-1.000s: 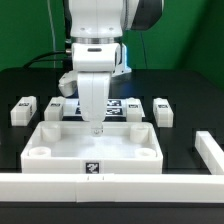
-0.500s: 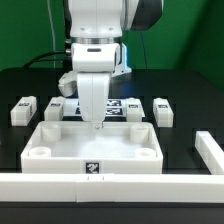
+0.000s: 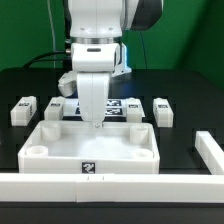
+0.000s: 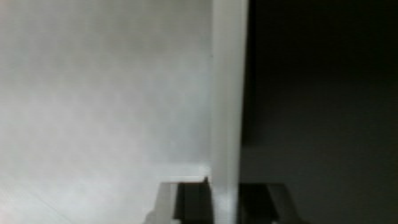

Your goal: Assemble desk

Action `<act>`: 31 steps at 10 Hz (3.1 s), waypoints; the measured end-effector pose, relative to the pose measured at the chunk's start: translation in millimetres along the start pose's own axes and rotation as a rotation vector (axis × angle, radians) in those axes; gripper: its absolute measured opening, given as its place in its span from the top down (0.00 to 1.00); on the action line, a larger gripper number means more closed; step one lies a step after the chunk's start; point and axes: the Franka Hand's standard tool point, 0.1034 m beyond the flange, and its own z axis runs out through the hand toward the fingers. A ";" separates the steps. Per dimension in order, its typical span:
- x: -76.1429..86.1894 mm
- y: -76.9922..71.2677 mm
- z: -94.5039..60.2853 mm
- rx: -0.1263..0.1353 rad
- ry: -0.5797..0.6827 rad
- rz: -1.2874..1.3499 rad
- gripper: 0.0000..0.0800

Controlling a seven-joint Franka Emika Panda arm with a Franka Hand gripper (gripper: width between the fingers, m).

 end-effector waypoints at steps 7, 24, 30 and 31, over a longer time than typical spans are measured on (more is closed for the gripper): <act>51.4 34.7 2.3 -0.033 0.024 -0.010 0.93; 75.8 35.2 3.5 0.002 0.017 -0.047 0.19; 122.7 26.4 -55.4 0.007 -0.022 0.313 0.19; 128.9 27.2 -58.5 0.002 -0.018 0.364 0.19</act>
Offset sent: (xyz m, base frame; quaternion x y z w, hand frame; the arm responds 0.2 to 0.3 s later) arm 0.0352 0.0284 0.0010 -0.0044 -0.0086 -0.0007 1.0000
